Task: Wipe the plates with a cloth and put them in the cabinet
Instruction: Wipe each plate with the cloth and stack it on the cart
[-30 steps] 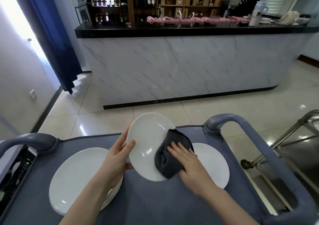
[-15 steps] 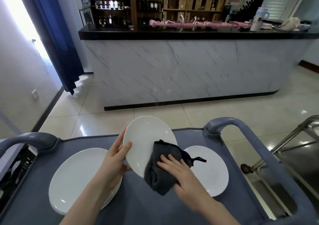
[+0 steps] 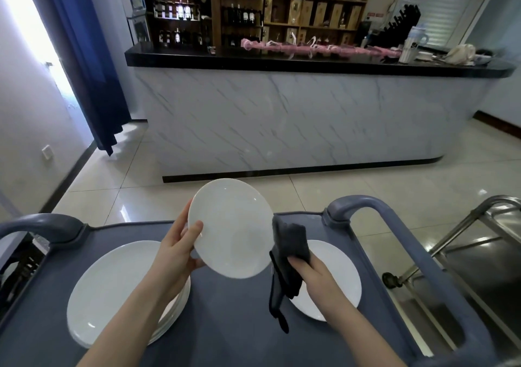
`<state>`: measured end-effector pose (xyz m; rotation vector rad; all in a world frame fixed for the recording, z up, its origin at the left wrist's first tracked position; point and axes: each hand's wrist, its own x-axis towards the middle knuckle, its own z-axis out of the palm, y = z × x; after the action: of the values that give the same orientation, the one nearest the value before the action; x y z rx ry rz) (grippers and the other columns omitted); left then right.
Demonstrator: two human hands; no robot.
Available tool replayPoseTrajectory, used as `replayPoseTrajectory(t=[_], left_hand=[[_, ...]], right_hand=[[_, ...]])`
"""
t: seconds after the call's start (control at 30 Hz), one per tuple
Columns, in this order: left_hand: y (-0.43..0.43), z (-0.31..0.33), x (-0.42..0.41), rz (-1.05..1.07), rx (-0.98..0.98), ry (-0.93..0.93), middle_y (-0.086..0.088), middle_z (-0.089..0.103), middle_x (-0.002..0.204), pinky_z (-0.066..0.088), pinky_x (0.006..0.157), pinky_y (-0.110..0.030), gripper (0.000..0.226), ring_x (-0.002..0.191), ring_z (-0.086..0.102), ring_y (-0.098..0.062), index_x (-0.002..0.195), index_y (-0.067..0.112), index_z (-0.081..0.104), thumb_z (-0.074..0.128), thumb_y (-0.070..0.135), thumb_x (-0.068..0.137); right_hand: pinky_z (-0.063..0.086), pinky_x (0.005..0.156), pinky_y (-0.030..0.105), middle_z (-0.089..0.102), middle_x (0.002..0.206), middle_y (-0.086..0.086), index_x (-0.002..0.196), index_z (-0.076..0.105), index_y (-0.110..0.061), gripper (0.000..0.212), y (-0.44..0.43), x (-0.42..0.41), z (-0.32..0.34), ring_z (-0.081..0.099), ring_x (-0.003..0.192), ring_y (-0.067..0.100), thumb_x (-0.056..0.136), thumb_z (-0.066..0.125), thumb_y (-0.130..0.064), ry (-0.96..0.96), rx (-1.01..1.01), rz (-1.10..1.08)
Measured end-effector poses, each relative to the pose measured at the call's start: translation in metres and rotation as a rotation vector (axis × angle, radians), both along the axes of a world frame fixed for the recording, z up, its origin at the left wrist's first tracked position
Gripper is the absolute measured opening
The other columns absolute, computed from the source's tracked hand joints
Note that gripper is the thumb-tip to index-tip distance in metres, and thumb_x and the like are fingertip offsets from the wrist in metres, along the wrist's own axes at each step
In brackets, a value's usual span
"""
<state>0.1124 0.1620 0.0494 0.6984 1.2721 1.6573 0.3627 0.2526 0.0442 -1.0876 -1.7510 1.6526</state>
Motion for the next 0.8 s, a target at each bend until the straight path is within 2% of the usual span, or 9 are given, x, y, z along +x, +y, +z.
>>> replayPoseTrajectory(t=[0.13, 0.23, 0.3, 0.37, 0.47, 0.53, 0.6, 0.7, 0.8], left_hand=[[-0.007, -0.001, 0.008, -0.042, -0.015, 0.015, 0.003, 0.068, 0.126, 0.055, 0.066, -0.037, 0.045, 0.097, 0.06, -0.023, 0.133, 0.057, 0.055, 0.053, 0.025, 0.101], [-0.015, -0.001, 0.012, -0.101, -0.019, 0.023, 0.006, 0.069, 0.126, 0.058, 0.069, -0.037, 0.048, 0.101, 0.066, -0.023, 0.135, 0.057, 0.053, 0.056, 0.032, 0.095], [-0.02, -0.001, 0.01, -0.163, -0.024, 0.027, 0.005, 0.068, 0.129, 0.059, 0.071, -0.036, 0.051, 0.105, 0.07, -0.02, 0.137, 0.056, 0.053, 0.058, 0.034, 0.091], [-0.024, -0.004, 0.01, -0.219, -0.037, 0.016, 0.005, 0.067, 0.132, 0.06, 0.075, -0.034, 0.051, 0.111, 0.07, -0.021, 0.137, 0.055, 0.053, 0.06, 0.034, 0.091], [-0.026, -0.011, 0.01, -0.246, -0.048, 0.001, 0.005, 0.065, 0.135, 0.059, 0.078, -0.032, 0.05, 0.117, 0.068, -0.022, 0.139, 0.054, 0.052, 0.059, 0.033, 0.094], [-0.025, -0.015, 0.013, -0.216, -0.039, -0.01, 0.003, 0.065, 0.135, 0.06, 0.078, -0.033, 0.049, 0.117, 0.068, -0.023, 0.139, 0.054, 0.051, 0.057, 0.033, 0.095], [-0.024, -0.018, 0.014, -0.159, -0.03, -0.041, 0.004, 0.067, 0.133, 0.06, 0.075, -0.035, 0.048, 0.113, 0.07, -0.022, 0.136, 0.055, 0.054, 0.059, 0.034, 0.092], [-0.024, -0.022, 0.012, -0.072, -0.005, -0.093, 0.008, 0.068, 0.132, 0.06, 0.072, -0.032, 0.049, 0.11, 0.071, -0.017, 0.133, 0.054, 0.057, 0.061, 0.034, 0.088], [-0.022, -0.026, 0.015, 0.019, 0.013, -0.121, 0.009, 0.068, 0.132, 0.06, 0.067, -0.032, 0.047, 0.109, 0.071, -0.016, 0.133, 0.054, 0.057, 0.059, 0.032, 0.091]], right_hand=[[0.043, 0.08, 0.014, 0.066, 0.11, -0.012, 0.118, 0.056, -0.034, 0.019, 0.0, -0.012, 0.011, 0.06, 0.1, -0.003, 0.102, 0.048, -0.03, -0.023, 0.004, -0.028], [0.046, 0.085, 0.011, 0.062, 0.116, -0.013, 0.122, 0.048, -0.042, 0.034, 0.006, -0.013, 0.018, 0.058, 0.102, -0.007, 0.101, 0.049, -0.015, 0.01, 0.042, -0.047], [0.05, 0.088, 0.015, 0.066, 0.113, -0.018, 0.122, 0.05, -0.046, 0.04, 0.014, -0.009, 0.025, 0.061, 0.104, -0.005, 0.098, 0.055, -0.014, 0.019, 0.016, -0.052], [0.055, 0.082, 0.019, 0.071, 0.105, -0.019, 0.116, 0.057, -0.047, 0.039, 0.025, -0.005, 0.031, 0.065, 0.101, 0.001, 0.094, 0.061, -0.014, 0.008, 0.006, -0.062], [0.053, 0.076, 0.014, 0.07, 0.104, -0.022, 0.113, 0.06, -0.047, 0.046, 0.034, -0.011, 0.035, 0.064, 0.1, -0.004, 0.089, 0.065, -0.008, -0.014, 0.084, -0.063], [0.053, 0.08, 0.014, 0.069, 0.109, -0.022, 0.121, 0.059, -0.043, 0.052, 0.034, -0.017, 0.035, 0.063, 0.1, -0.008, 0.085, 0.067, -0.005, -0.008, 0.116, -0.072], [0.056, 0.085, 0.023, 0.071, 0.108, -0.013, 0.121, 0.061, -0.036, 0.051, 0.034, -0.018, 0.03, 0.066, 0.1, 0.002, 0.083, 0.069, -0.004, 0.008, 0.076, -0.098], [0.057, 0.091, 0.041, 0.073, 0.108, 0.01, 0.118, 0.063, -0.012, 0.039, 0.027, -0.014, 0.016, 0.07, 0.1, 0.027, 0.082, 0.072, -0.001, 0.071, -0.153, -0.173], [0.056, 0.091, 0.044, 0.071, 0.109, 0.021, 0.117, 0.061, -0.001, 0.035, 0.007, -0.018, -0.006, 0.069, 0.098, 0.033, 0.084, 0.071, 0.0, 0.169, -0.403, -0.19]])
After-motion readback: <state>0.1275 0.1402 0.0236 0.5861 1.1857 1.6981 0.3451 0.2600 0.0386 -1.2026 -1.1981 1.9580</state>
